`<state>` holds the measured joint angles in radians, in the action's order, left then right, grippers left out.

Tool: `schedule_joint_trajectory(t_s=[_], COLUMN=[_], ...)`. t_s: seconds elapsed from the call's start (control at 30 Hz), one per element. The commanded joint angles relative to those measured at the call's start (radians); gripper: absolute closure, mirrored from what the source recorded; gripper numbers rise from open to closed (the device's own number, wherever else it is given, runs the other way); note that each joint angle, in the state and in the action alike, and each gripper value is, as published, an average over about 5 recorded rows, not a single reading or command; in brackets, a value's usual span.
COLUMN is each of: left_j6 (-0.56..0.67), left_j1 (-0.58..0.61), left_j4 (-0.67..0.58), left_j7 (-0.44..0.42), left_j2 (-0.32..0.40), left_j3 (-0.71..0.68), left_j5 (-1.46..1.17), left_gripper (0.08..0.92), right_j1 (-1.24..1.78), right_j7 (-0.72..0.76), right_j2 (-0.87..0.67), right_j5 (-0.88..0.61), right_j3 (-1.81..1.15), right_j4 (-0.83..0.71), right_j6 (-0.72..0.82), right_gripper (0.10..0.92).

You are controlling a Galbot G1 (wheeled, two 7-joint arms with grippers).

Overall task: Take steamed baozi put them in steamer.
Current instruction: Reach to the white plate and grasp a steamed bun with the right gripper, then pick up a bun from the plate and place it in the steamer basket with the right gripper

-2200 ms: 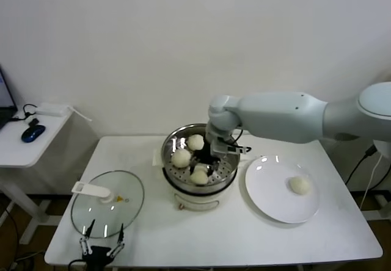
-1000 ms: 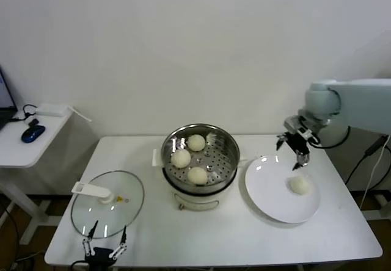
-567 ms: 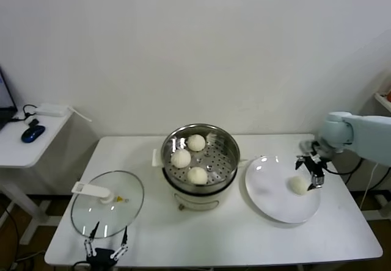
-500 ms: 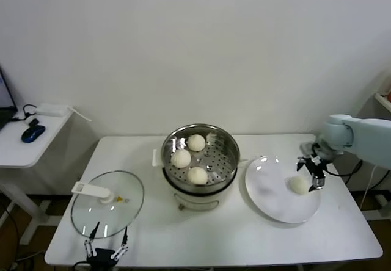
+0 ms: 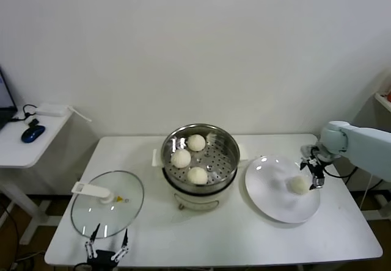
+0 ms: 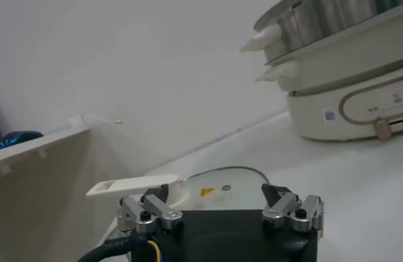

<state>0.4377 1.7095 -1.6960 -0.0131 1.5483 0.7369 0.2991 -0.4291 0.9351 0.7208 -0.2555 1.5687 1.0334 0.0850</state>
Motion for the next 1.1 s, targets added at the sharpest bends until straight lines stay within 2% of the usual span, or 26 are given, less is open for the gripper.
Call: schedule_joint_trajectory(t_s=[0.03, 0.43, 0.53, 0.73, 0.9, 1.1], left_j6=[-0.002, -0.002, -0.002, -0.001, -0.001, -0.001], left_j1=[0.0, -0.003, -0.003, -0.001, 0.0, 0.0], left_j4=[0.001, -0.001, -0.001, -0.003, -0.008, -0.012], left_j7=[-0.001, -0.001, 0.0, 0.001, 0.001, 0.0], left_j2=[-0.001, -0.004, -0.005, -0.008, -0.013, -0.018], left_j3=[0.003, 0.003, 0.003, 0.004, 0.007, 0.006], left_j5=[0.0, -0.003, -0.003, -0.004, -0.005, -0.001], left_gripper=[0.177, 0.177, 0.177, 0.177, 0.177, 0.177], right_j1=[0.107, 0.12, 0.116, 0.075, -0.135, -0.606], right_j7=[0.011, 0.01, 0.009, 0.013, 0.032, 0.068], right_j2=[0.04, 0.047, 0.045, 0.039, 0.032, 0.109], right_j5=[0.036, 0.051, 0.057, 0.047, -0.106, -0.384], right_j3=[-0.096, -0.103, -0.102, -0.08, 0.106, 0.455], right_j4=[-0.085, -0.082, -0.079, -0.057, 0.071, 0.305], right_j6=[-0.002, 0.01, 0.012, 0.019, 0.031, 0.045], right_gripper=[0.203, 0.208, 0.259, 0.419, 0.464, 0.465])
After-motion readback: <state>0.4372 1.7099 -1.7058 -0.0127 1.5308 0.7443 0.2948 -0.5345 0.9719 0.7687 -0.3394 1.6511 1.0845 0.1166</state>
